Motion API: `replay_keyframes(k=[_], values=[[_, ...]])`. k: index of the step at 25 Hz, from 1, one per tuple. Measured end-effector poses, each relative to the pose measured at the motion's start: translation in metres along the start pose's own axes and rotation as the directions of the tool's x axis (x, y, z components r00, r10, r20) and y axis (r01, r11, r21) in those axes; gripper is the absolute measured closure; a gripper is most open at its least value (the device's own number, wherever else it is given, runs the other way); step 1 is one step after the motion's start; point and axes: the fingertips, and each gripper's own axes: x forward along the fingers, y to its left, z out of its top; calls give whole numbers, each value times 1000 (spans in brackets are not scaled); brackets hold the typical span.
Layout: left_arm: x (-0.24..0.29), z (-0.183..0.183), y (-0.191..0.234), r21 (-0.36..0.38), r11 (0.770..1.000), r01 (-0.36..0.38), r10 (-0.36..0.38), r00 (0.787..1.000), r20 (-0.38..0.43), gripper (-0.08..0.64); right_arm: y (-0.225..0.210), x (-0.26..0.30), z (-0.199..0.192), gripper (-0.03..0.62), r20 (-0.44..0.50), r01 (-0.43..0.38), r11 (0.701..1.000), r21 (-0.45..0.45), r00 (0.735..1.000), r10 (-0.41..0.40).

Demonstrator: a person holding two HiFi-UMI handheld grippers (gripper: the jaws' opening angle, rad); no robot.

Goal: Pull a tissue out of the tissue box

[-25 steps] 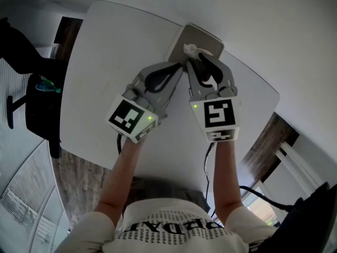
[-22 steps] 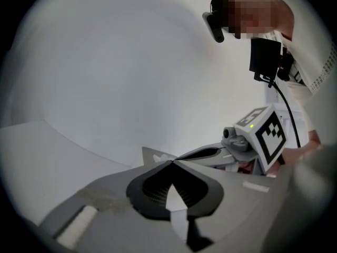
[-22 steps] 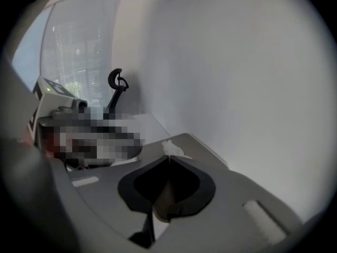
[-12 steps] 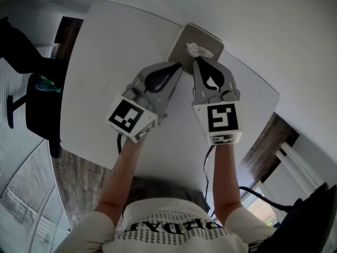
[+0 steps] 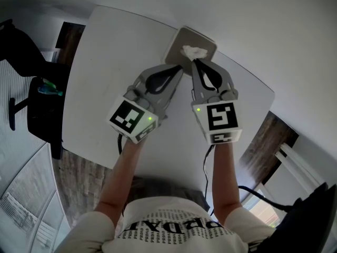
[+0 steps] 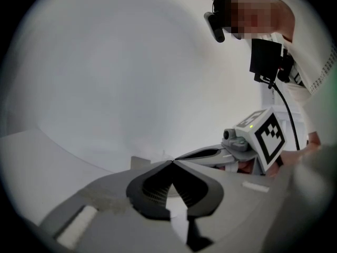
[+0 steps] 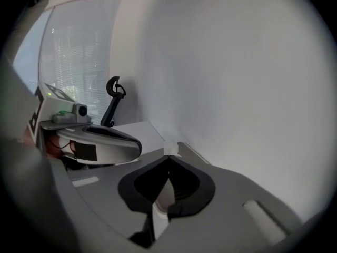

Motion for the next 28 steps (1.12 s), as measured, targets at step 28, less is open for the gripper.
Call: replay_keyframes(k=[28], values=[[-49, 105, -117, 162, 979, 120, -125, 992, 25, 569, 16, -136, 92, 583, 141, 58, 998, -8, 988, -57]])
